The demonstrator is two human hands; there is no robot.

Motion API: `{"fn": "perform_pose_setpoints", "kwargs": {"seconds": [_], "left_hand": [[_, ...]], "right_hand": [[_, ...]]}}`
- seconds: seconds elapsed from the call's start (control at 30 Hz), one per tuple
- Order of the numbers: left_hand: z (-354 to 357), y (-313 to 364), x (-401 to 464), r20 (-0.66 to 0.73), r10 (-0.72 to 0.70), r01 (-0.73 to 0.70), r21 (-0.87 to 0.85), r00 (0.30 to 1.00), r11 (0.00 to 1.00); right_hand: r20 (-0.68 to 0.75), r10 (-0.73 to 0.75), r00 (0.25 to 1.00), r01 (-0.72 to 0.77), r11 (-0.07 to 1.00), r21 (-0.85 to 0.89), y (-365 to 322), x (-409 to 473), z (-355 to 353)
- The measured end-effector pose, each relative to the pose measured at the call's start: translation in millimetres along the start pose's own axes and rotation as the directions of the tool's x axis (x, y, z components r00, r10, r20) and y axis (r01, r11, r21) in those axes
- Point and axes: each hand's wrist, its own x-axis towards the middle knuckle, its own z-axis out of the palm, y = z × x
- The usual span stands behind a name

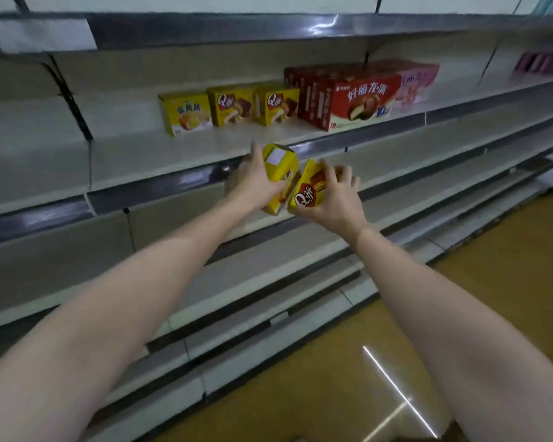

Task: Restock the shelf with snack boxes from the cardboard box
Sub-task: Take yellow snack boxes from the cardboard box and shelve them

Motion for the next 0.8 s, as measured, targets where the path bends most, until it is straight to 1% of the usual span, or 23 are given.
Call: {"fn": "perform_pose_setpoints", "kwargs": {"seconds": [0.07,0.13,0.23,0.3,0.37,0.43,0.53,0.6,0.67,0.73,0.8], "left_hand": [[-19,13,19,-0.025,-0.002,0.001,-0.021,1.000,1.000],[-36,17,35,-0.059,0.001,-0.006,-0.084,0.998,0.996],[-60,15,57,-0.171,0.000,-0.020,-0.113,0.985,0.993],[-75,12,65,-0.201,-0.013,-0.010,-0.111,0.979,0.994],[-84,5,71,-0.216,-0.041,0.007,-0.155,0.975,0.988],[-88,-5,78,-0.260,-0.068,0.005,-0.237,0.963,0.971],[-95,-18,81,-0.337,-0.116,0.009,-0.303,0.934,0.953],[-99,-28,81,-0.358,-0.116,0.004,-0.298,0.926,0.954],[-100,-40,85,-0.379,-0.094,-0.022,-0.291,0.921,0.956],[-101,-46,87,-0.412,-0.064,-0.045,-0.249,0.909,0.967],[-104,-45,88,-0.437,-0.070,-0.040,-0.239,0.897,0.970]], "right_hand": [[-0.045,-0.025,0.999,0.027,0.999,0.047,-5,21,-13],[-0.040,-0.045,0.998,0.049,0.994,0.100,-11,37,-20],[-0.053,-0.055,0.997,0.067,0.967,0.247,-19,62,-25],[-0.067,-0.051,0.996,0.071,0.937,0.341,-27,77,-24],[-0.076,-0.058,0.995,0.083,0.920,0.384,-36,90,-21],[-0.076,-0.078,0.994,0.103,0.904,0.416,-44,101,-14],[-0.044,-0.050,0.998,0.065,0.873,0.484,-56,117,-3],[-0.020,-0.026,0.999,0.033,0.859,0.512,-64,128,4],[-0.014,-0.029,0.999,0.032,0.838,0.545,-69,139,9],[-0.024,-0.027,0.999,0.036,0.789,0.613,-73,149,13],[-0.048,-0.026,0.998,0.051,0.762,0.646,-77,157,16]]}}
